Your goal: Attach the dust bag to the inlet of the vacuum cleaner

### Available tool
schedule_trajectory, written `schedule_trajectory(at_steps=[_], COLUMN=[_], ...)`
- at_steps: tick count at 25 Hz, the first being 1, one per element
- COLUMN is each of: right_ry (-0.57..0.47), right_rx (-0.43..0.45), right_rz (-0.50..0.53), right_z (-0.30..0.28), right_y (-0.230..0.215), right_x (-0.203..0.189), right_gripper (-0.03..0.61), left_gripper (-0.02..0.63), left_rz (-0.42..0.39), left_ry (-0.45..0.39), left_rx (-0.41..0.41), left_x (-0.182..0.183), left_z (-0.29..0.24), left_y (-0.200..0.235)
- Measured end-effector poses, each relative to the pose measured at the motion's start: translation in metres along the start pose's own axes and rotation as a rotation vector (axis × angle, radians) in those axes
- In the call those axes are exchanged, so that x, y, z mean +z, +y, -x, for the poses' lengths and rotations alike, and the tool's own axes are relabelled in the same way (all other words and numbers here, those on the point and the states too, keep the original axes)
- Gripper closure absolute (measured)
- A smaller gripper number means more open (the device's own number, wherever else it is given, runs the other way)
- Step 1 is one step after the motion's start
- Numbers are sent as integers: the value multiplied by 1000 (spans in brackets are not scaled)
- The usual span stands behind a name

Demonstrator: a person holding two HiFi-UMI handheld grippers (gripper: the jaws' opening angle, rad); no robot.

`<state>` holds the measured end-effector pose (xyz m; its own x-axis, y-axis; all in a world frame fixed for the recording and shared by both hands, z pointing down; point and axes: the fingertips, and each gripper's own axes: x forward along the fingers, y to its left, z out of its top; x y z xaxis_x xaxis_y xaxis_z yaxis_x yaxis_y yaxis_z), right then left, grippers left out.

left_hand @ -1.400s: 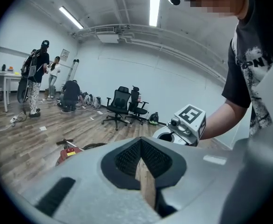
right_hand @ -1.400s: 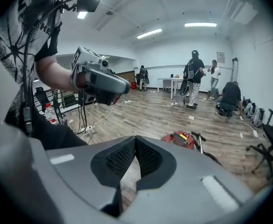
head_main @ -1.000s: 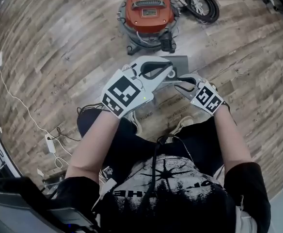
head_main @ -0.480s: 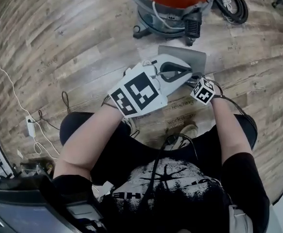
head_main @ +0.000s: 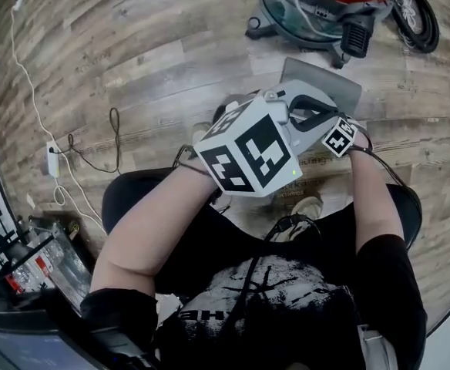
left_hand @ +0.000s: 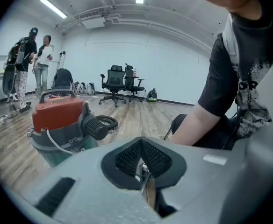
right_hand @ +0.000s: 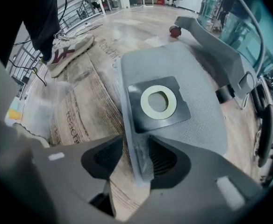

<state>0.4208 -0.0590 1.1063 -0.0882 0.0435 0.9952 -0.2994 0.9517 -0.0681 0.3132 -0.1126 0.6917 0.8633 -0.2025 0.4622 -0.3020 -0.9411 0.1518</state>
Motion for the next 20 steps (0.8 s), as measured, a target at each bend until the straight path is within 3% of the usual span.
schedule_trajectory(at_steps=[9, 10, 11, 13, 20], right_ry=[-17, -25, -32, -41, -37], right_rx=[27, 19, 7, -6, -21], right_rz=[-68, -74, -80, -82, -31], right_z=[-4, -3, -1, 2, 12], right_y=[-3, -5, -8, -12, -16], right_x=[-1, 0, 1, 3, 5], right_gripper=[430, 445, 535, 566, 575], left_gripper=[611, 612, 612, 611, 611], left_rz=[35, 36, 35, 31, 21], left_ry=[45, 50, 54, 61, 109], left_rx=[7, 4, 1, -3, -4], left_x=[-19, -20, -21, -22, -35], left_z=[-4, -4, -5, -7, -13], left_y=[11, 10, 9, 8, 9])
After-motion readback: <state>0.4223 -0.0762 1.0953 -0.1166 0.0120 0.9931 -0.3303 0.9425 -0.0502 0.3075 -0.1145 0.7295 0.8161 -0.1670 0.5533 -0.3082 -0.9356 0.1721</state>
